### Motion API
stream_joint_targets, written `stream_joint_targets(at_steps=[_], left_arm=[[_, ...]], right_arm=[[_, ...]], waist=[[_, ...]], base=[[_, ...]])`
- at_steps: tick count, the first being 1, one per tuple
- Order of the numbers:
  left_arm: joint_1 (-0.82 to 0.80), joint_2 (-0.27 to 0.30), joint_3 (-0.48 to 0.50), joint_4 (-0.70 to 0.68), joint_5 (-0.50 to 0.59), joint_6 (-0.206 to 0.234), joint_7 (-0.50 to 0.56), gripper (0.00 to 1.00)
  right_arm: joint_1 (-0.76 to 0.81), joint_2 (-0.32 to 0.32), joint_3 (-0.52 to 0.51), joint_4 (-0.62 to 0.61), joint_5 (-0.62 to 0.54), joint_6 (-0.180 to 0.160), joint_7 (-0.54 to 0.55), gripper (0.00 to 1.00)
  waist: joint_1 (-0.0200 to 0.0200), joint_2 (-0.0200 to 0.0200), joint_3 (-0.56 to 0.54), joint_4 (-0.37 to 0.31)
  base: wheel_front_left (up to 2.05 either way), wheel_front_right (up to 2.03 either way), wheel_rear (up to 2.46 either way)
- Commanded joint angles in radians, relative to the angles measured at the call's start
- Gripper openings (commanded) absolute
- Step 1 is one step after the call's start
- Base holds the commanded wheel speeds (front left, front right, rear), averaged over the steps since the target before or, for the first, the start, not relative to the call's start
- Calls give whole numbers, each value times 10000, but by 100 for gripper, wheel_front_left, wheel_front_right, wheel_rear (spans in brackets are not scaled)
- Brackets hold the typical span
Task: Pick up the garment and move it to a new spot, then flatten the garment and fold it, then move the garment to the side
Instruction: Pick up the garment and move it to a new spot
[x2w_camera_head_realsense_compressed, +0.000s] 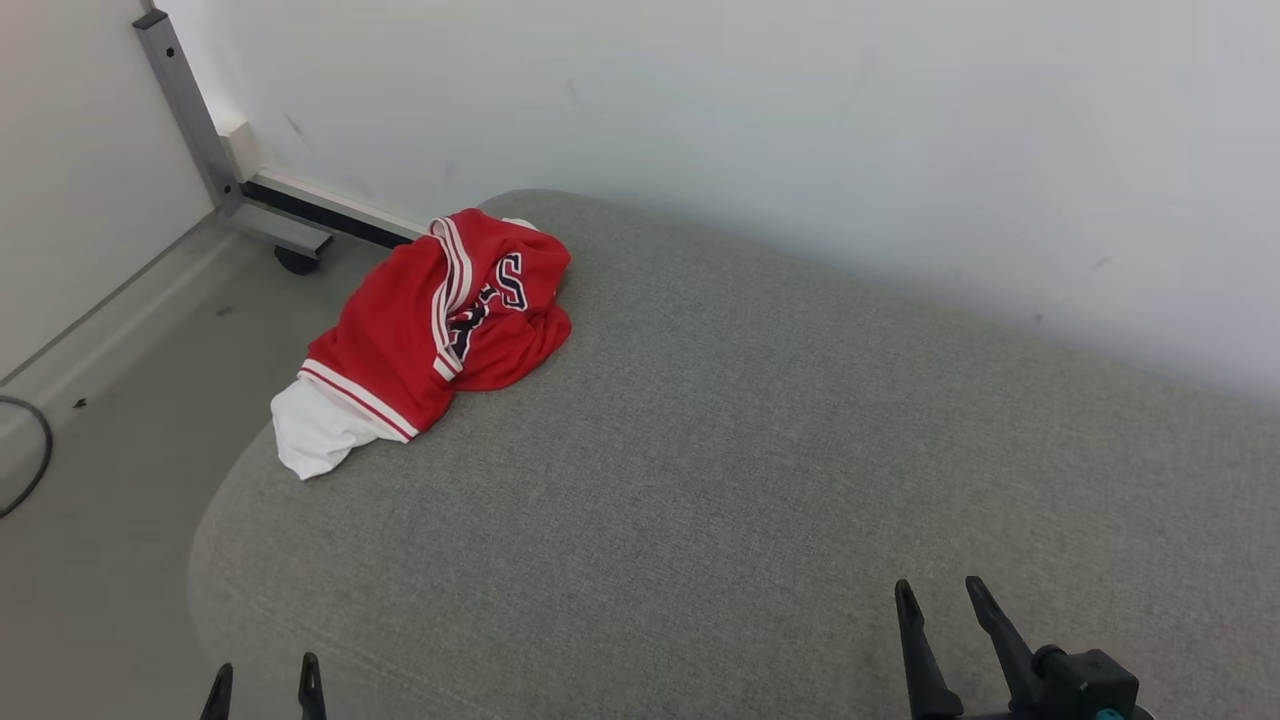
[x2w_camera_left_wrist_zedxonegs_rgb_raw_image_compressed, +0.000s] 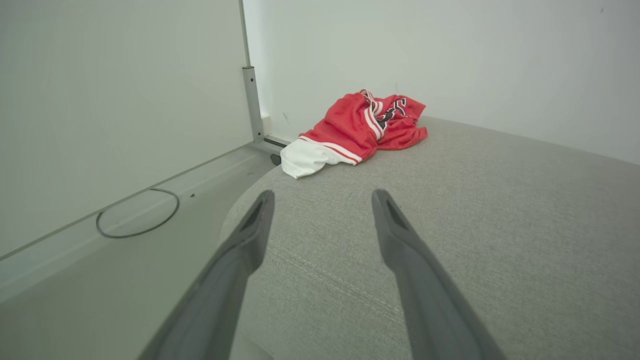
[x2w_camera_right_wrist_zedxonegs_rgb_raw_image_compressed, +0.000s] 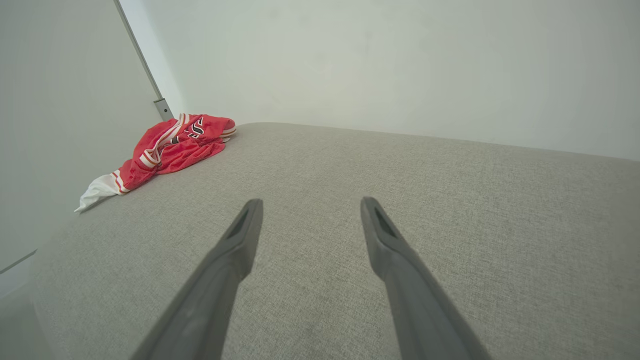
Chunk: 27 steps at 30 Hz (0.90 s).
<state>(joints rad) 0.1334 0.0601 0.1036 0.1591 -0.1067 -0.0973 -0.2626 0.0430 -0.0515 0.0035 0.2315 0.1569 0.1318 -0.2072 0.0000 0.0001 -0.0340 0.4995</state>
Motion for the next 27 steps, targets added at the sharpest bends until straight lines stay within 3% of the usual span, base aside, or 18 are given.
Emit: stream_joint_targets(at_steps=[1,13,23,27], left_arm=[[71,-17,29,14,35,-30,-31,100],[-1122,-15,-129,240,155,-50,-31,100],[-4628,162,-158,2037,-332,-168,-31,100],[-6671,319,112,3536,-579,-13,-20,100]], right_arm=[[-69,25,19,3,-101,-24,-18,100],[-6,25,25,-215,-221,-24,106,100],[-496,24,91,-1240,-957,-24,801,100],[-932,-165,322,-2115,-1380,-24,1373,100]], waist=[[0,-1,28,81],[0,-1,256,-19],[0,-1,1570,-734],[0,-1,2700,-1514]], base=[[0,0,0],[0,0,0],[0,0,0],[0,0,0]])
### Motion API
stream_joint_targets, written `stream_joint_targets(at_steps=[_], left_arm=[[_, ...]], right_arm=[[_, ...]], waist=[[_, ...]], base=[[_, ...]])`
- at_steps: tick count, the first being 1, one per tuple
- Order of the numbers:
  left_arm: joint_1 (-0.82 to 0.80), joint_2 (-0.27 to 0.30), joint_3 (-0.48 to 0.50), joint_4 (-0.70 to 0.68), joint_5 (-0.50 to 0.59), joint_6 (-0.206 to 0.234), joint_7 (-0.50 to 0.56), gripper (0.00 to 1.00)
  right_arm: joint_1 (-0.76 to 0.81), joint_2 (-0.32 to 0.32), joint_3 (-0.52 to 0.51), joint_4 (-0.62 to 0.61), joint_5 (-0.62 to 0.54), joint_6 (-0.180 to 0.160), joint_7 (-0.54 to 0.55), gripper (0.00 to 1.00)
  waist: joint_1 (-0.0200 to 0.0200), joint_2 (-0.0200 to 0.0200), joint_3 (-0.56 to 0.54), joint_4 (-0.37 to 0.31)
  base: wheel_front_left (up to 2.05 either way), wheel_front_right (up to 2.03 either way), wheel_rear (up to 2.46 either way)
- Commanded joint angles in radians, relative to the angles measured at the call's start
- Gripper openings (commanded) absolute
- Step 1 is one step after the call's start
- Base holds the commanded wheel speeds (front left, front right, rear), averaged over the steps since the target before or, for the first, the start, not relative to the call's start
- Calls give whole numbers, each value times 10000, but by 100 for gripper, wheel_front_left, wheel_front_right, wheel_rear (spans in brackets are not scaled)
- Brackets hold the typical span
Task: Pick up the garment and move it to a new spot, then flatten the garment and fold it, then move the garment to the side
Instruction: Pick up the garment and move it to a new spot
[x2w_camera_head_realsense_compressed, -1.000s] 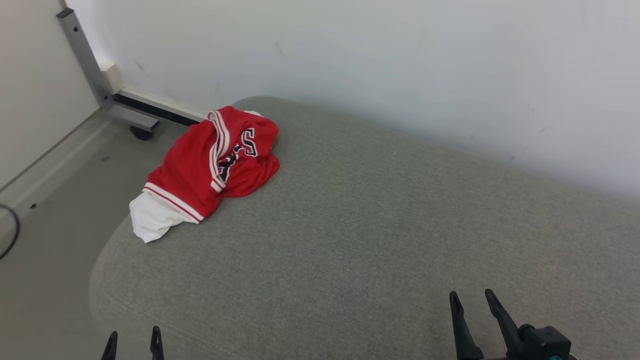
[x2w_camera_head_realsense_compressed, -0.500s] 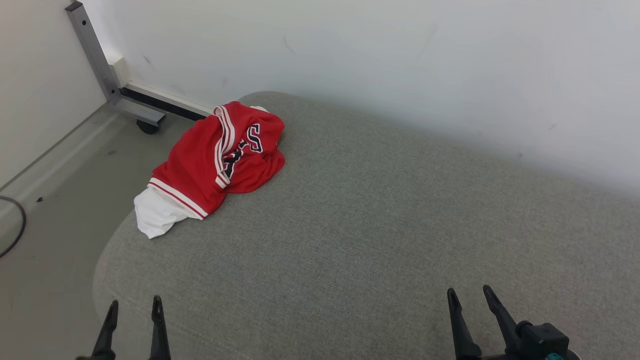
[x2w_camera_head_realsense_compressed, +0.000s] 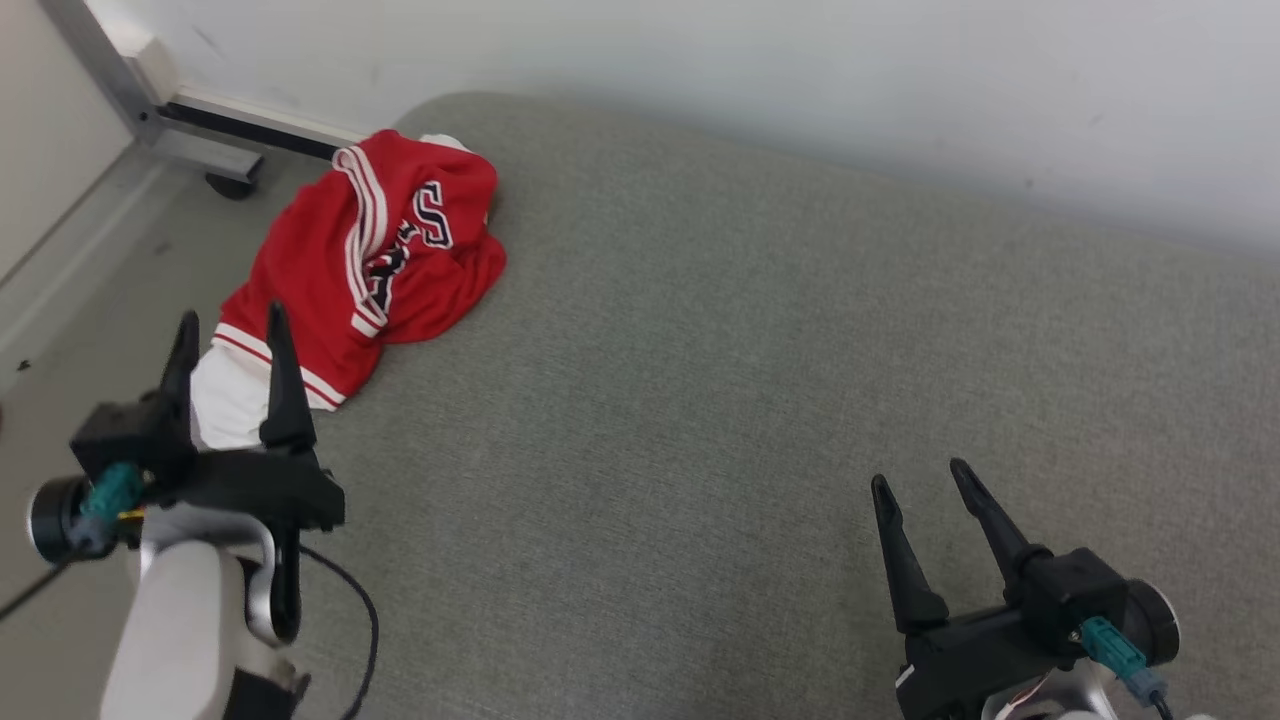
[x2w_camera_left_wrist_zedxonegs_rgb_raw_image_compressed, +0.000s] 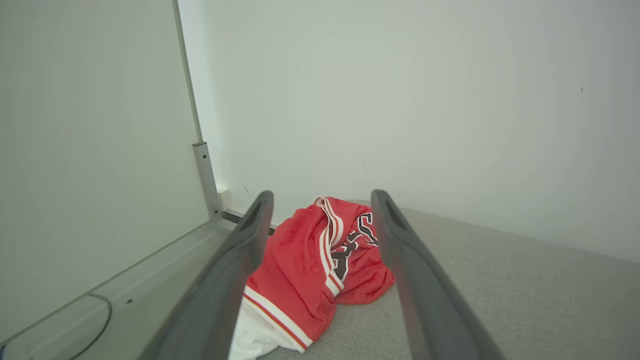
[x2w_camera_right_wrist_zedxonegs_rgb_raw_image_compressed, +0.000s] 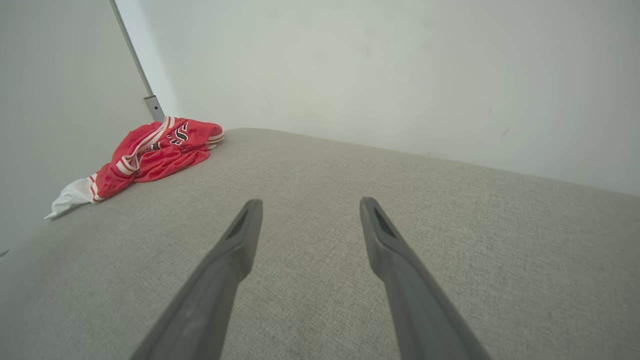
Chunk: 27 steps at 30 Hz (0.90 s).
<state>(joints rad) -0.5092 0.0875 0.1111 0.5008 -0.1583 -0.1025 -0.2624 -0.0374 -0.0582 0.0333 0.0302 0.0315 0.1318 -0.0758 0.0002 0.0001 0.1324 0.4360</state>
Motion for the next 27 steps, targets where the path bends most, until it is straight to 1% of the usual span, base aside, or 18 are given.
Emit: stream_joint_targets(at_steps=[1,3,4,8,11,16,19,23,27], left_arm=[[-678,118,109,423,-140,50,3,100],[-1441,255,229,1113,-322,27,183,100],[-1441,255,229,1113,-322,27,183,100],[-2849,509,632,2369,-1010,-33,783,100],[-3639,846,865,3059,-1332,-80,1165,100],[-4613,1359,1046,4273,-1592,51,1906,100],[-5050,1616,1159,4910,-1765,214,2454,100],[-5565,1961,1420,5757,-1992,594,3266,100],[-5931,2074,1382,6380,-1991,957,3776,100]], right_arm=[[-193,-187,74,-285,-150,-24,156,100],[-287,-366,151,-685,-171,-24,387,100],[-287,-366,151,-685,-171,-24,387,100],[-371,-729,169,-1510,-243,-24,815,100],[-343,-915,230,-2129,-240,-24,1061,100],[-70,-1103,323,-2942,-241,-24,1355,100],[183,-1181,324,-3396,-307,-24,1501,100],[477,-1292,320,-4054,-335,-24,1616,100],[654,-1287,243,-4514,-415,-24,1691,100]], waist=[[-2,-1,1275,-1044],[-2,-1,1747,-1376],[-2,-1,1747,-1376],[-2,-1,2606,-1933],[-2,-1,3198,-2315],[-2,-1,3900,-2831],[-2,-1,4228,-3015],[-2,-1,4624,-3191],[-2,-1,4976,-3170]], base=[[0,0,0],[0,0,0],[0,0,0],[0,0,0],[0,0,0],[0,0,0],[0,0,0],[0,0,0],[0,0,0]])
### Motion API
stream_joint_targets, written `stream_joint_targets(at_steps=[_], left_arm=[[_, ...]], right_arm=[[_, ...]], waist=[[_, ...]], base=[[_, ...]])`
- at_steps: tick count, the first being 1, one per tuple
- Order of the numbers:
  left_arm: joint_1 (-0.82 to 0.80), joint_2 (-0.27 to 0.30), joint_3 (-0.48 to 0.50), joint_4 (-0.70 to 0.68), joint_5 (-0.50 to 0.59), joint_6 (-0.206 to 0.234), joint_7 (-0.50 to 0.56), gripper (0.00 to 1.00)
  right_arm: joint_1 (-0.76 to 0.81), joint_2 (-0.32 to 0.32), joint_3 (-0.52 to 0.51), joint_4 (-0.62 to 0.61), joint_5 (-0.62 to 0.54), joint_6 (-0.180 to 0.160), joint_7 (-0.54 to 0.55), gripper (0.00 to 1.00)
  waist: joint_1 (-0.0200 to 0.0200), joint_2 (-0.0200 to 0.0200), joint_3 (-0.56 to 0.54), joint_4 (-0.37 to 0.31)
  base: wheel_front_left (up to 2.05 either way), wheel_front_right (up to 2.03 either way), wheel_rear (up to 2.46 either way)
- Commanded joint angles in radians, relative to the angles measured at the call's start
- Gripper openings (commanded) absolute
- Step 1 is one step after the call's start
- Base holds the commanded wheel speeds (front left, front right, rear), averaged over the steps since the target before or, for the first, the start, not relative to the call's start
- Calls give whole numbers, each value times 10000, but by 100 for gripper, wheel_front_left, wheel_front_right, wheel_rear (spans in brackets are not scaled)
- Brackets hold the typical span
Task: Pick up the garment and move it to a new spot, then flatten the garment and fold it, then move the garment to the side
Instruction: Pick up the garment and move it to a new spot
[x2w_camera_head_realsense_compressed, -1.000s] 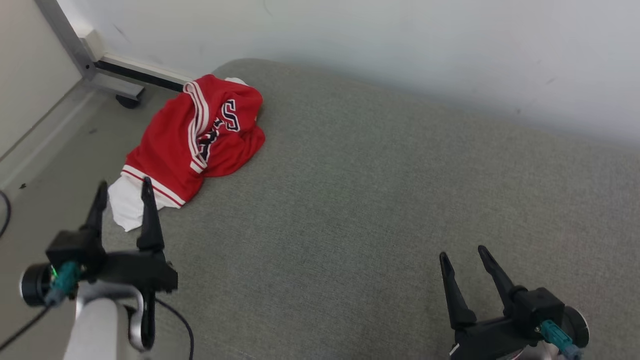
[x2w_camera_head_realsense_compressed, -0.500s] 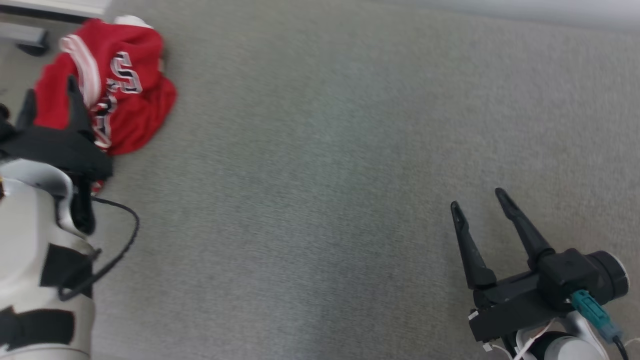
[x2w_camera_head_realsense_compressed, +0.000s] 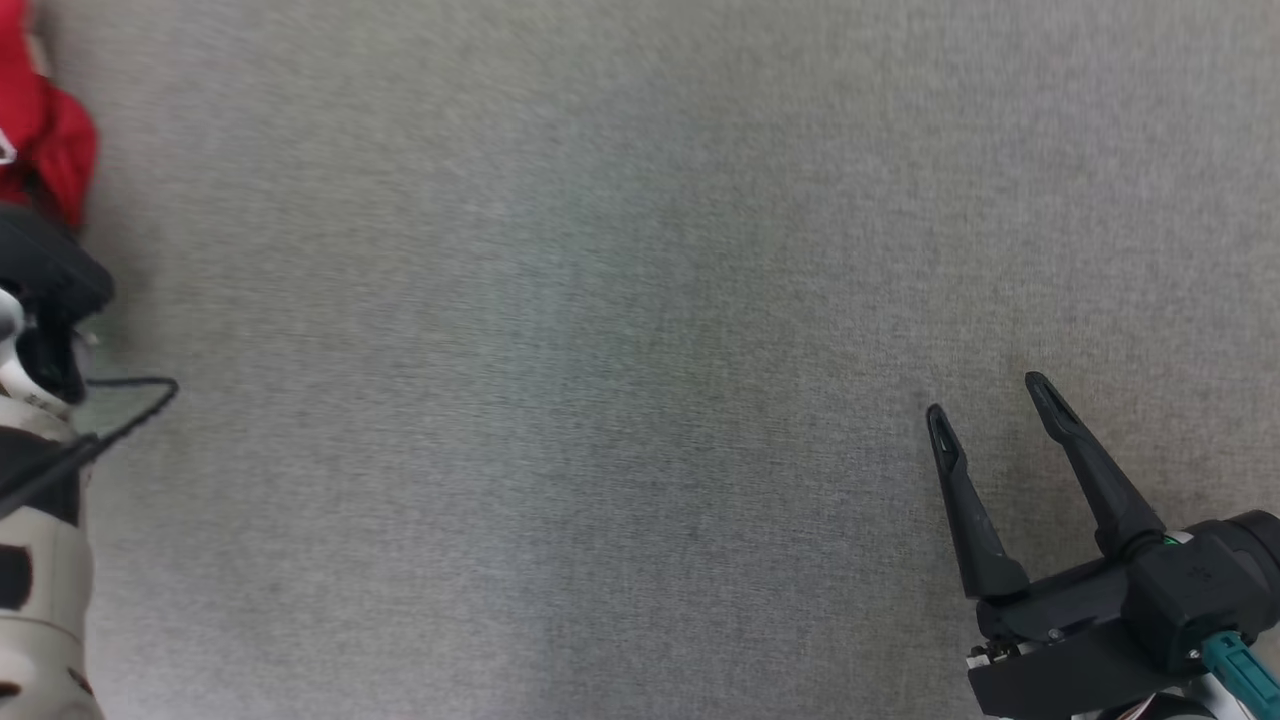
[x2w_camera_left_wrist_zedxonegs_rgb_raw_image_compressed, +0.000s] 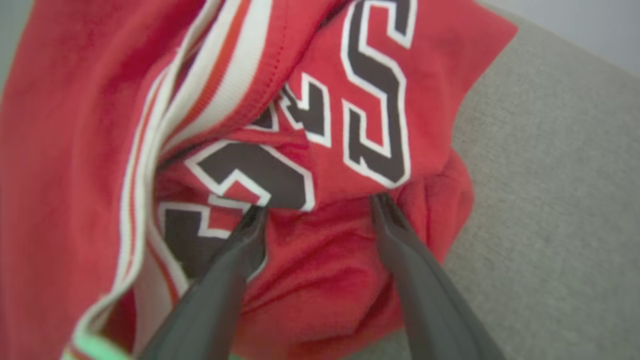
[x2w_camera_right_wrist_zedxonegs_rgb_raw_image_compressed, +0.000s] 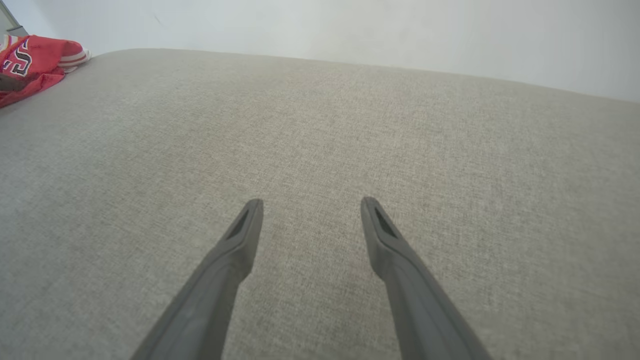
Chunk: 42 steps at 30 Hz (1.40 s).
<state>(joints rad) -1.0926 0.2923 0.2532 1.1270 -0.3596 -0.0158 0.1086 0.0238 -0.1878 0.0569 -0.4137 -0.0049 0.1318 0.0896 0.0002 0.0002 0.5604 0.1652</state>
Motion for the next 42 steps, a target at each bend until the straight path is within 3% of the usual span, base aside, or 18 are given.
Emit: stream_joint_targets(at_steps=[1,7,9,10,21,30,38,42], left_arm=[[-142,14,-82,242,61,121,129,100],[-223,-220,-369,879,60,-321,477,100],[-175,-54,-395,1005,69,-349,482,100],[-155,62,-402,1029,91,-305,410,0],[-382,1288,-800,796,435,-530,97,0],[-925,1845,-1492,155,879,-859,312,0],[-1326,1392,-2824,-1282,1277,-1132,834,0],[-1180,751,-4173,-3006,662,-1137,1282,0]], right_arm=[[51,13,5,-119,-49,-24,24,100],[-154,63,195,-3,32,-24,-65,100],[-215,92,298,105,73,-24,-125,100],[-255,106,378,172,98,-24,-153,100],[-827,490,1069,1505,434,-25,-827,100],[-1092,910,1446,2816,752,-25,-1529,100],[-1025,1245,1357,3899,1040,-25,-2191,100],[-902,1347,1074,4223,1081,-25,-2432,100]], waist=[[-2,-2,741,-447],[-2,-2,720,-414],[-2,-2,584,-426],[-2,-2,489,-438],[-2,-2,-976,-567],[-2,-2,-2592,-665],[-2,-2,-4187,-819],[-2,-2,-4908,-1120]], base=[[0,0,0],[0,0,0],[0,0,0],[0,0,0],[0,0,0],[0,0,0],[0,0,0],[0,0,0]])
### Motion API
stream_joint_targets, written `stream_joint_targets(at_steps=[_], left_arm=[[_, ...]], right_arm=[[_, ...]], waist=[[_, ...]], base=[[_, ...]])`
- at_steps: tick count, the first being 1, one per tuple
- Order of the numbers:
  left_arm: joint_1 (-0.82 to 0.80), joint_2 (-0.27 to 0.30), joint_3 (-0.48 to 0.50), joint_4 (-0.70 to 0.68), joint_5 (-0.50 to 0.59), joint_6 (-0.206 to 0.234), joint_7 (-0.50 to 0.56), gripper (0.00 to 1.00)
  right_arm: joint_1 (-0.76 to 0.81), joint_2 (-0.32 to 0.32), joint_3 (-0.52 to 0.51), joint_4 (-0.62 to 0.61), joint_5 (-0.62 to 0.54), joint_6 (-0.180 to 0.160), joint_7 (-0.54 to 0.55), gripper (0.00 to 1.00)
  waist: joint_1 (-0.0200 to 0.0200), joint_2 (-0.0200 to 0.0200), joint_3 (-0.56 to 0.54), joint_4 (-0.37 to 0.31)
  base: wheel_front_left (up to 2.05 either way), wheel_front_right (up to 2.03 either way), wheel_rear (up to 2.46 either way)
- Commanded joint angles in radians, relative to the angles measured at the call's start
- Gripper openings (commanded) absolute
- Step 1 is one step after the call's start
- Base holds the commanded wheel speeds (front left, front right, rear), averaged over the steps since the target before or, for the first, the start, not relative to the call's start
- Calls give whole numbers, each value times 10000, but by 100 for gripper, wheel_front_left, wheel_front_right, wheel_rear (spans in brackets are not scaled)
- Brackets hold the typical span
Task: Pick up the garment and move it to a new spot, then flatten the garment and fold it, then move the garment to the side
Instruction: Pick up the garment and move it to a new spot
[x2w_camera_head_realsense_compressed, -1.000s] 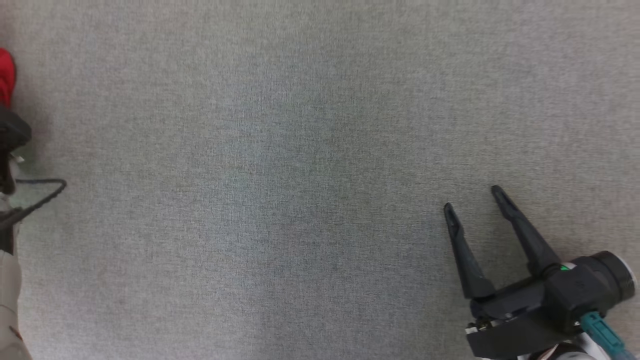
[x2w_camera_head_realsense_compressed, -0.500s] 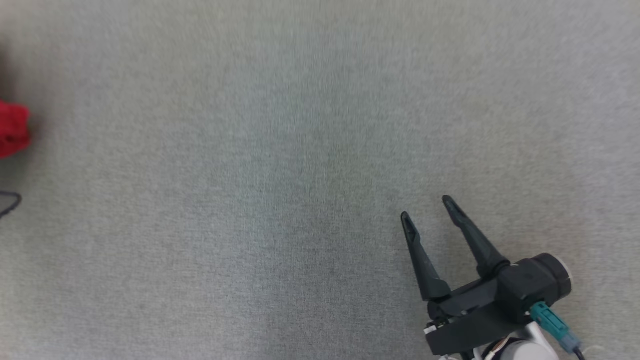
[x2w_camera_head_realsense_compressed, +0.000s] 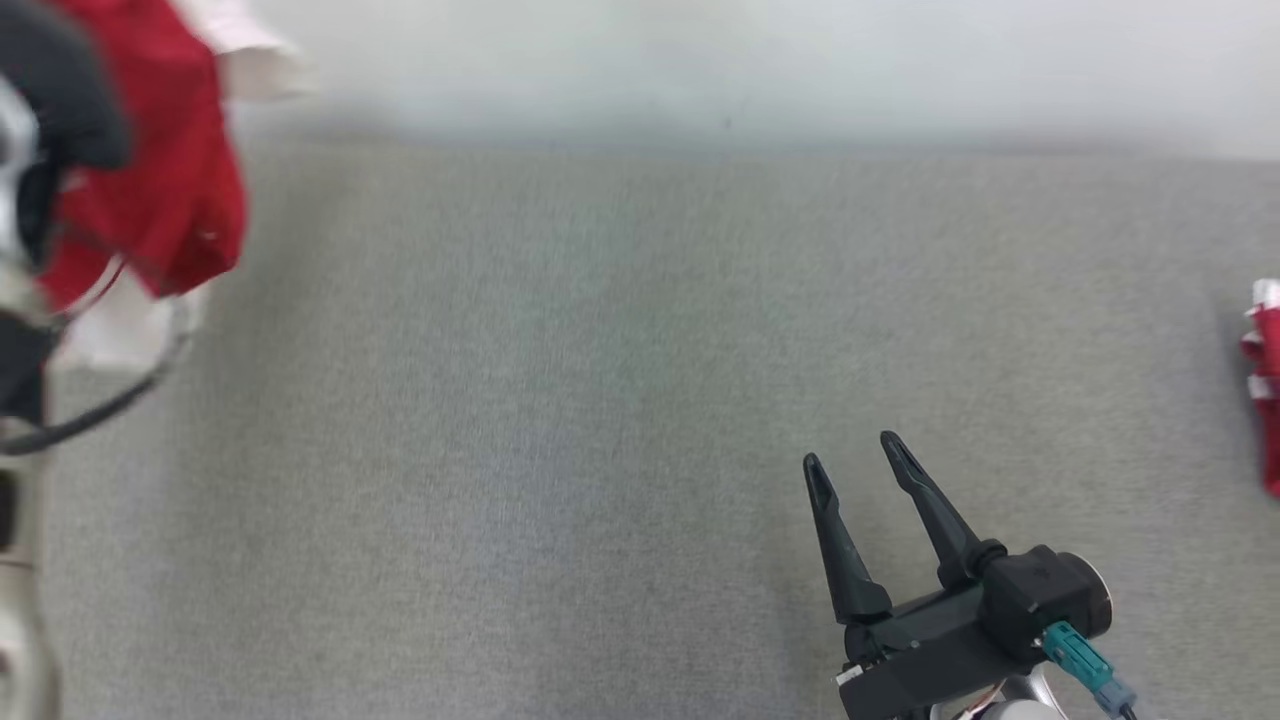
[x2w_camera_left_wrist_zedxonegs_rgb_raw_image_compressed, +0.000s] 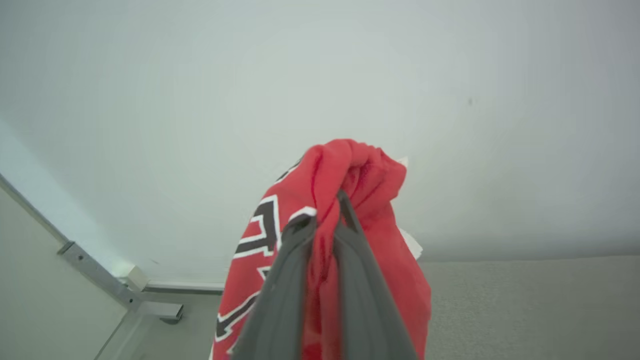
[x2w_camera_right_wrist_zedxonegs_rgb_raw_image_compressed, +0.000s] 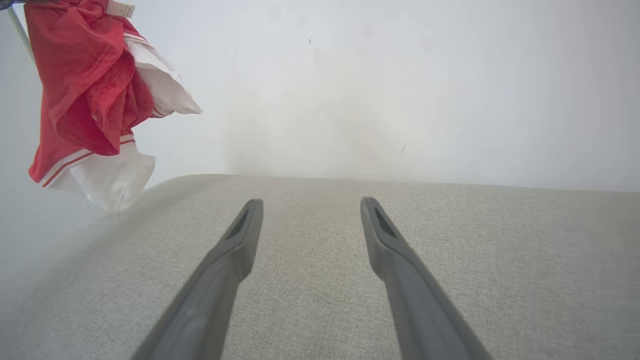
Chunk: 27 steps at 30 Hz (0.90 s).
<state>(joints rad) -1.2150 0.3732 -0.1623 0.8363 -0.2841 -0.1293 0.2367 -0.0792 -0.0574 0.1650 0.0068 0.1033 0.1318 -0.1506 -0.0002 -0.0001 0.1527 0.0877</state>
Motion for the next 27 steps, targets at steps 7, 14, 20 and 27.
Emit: stream_joint_targets(at_steps=[7,14,20,27], left_arm=[[602,-437,-1744,-3210,-1550,3,793,0],[1753,-978,-2543,-5406,-2182,52,898,0],[3182,-1745,-3073,-5867,-2282,360,264,0],[4423,-2584,-3802,-4659,-2367,456,-207,0]], right_arm=[[256,83,-400,10,-59,-25,-128,100],[259,88,-403,32,211,-25,-170,100],[181,90,-479,112,314,-25,-253,100],[59,88,-349,195,421,-25,-351,100]], waist=[[2,1,-1138,-1166],[2,1,-920,-2315],[2,1,-596,-3110],[2,1,-455,-3578]], base=[[0,0,0],[0,0,0],[0,0,0],[0,0,0]])
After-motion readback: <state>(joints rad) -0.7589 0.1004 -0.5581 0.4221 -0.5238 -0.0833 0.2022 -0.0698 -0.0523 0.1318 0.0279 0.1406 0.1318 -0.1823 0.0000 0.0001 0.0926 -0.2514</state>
